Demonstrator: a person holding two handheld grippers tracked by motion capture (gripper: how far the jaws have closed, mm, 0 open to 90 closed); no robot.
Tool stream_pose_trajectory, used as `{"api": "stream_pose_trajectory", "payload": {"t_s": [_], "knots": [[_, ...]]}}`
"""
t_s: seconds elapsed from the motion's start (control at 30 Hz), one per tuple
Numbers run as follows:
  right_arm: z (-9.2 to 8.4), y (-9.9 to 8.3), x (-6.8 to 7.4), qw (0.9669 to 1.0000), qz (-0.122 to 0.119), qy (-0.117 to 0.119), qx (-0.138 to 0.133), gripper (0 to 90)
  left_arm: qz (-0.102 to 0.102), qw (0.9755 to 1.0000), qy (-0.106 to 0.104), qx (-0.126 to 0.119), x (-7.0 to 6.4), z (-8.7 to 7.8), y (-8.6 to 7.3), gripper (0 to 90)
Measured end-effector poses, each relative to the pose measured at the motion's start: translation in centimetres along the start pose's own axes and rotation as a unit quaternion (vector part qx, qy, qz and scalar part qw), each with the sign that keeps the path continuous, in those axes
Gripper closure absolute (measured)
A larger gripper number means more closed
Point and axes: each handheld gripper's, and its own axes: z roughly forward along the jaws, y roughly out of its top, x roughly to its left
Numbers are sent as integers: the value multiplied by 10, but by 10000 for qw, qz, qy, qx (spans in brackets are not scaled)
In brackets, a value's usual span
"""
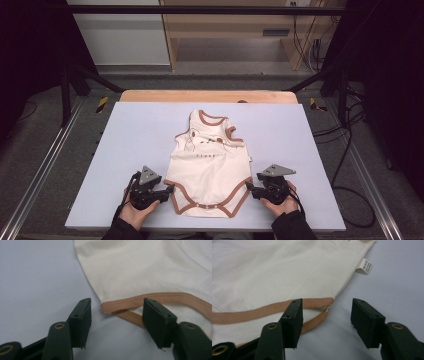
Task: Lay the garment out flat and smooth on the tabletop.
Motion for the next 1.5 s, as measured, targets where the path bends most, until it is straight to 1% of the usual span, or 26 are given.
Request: {"api": "stream_pose_trajectory", "payload": {"t_s": [0.03,0.07,0.13,0.23,0.3,0.4,0.43,0.47,0.57,0.7,0.73,0.87,0.9,1.0,1.1,1.17,1.23,1.3,1.4,1.43,1.5], "knots": [[2,1,-1,10000,51,-33,18,478,7,10000,30,-20,-1,1,0,478],[4,1,-1,10000,74,-45,30,486,37,10000,70,-3,-1,1,0,491],[6,3,-1,9999,97,-71,21,522,18,10000,53,13,-2,0,0,545],[7,4,1,9999,47,-97,46,635,-31,10000,63,63,-5,0,1,622],[6,4,1,9999,88,-80,79,748,-79,9999,41,84,-7,0,2,710],[6,4,0,9998,166,6,114,852,-95,9999,-50,90,-11,1,3,854],[6,4,0,9997,180,59,121,866,-61,9999,-17,87,-11,1,3,882],[6,4,1,9998,162,53,124,870,-36,10000,-13,90,-12,1,3,889],[5,4,0,9997,162,102,137,873,-81,9999,-89,80,-10,-1,2,899],[1,4,0,9995,202,185,139,875,-88,9998,-175,-22,-8,-7,1,900],[0,3,0,9995,194,200,144,875,-62,9998,-185,-14,-7,-8,1,900],[-4,1,2,9993,153,277,209,873,75,9999,-117,35,-6,-14,-3,900],[-5,0,2,9994,136,261,208,873,104,9999,-102,55,-6,-16,-4,900],[-7,-1,2,9993,130,286,212,872,88,9998,-144,103,-6,-20,-8,900],[-8,0,4,9992,86,350,147,872,114,9995,-239,167,-11,-23,-12,900],[-8,0,3,9994,60,297,147,872,143,9992,-349,149,-16,-26,-13,900],[-7,-1,0,9996,113,198,136,872,258,9989,-361,117,-22,-30,-14,900],[-6,-2,-3,9996,207,126,154,873,304,9990,-335,70,-24,-31,-14,900],[-9,-1,-1,9996,176,175,159,875,276,9994,-221,36,-18,-32,-13,900],[-11,-1,2,9995,153,211,154,875,238,9996,-172,27,-14,-33,-13,900],[-15,-1,8,9993,113,324,142,876,81,9999,-145,13,-4,-33,-13,900]]}}
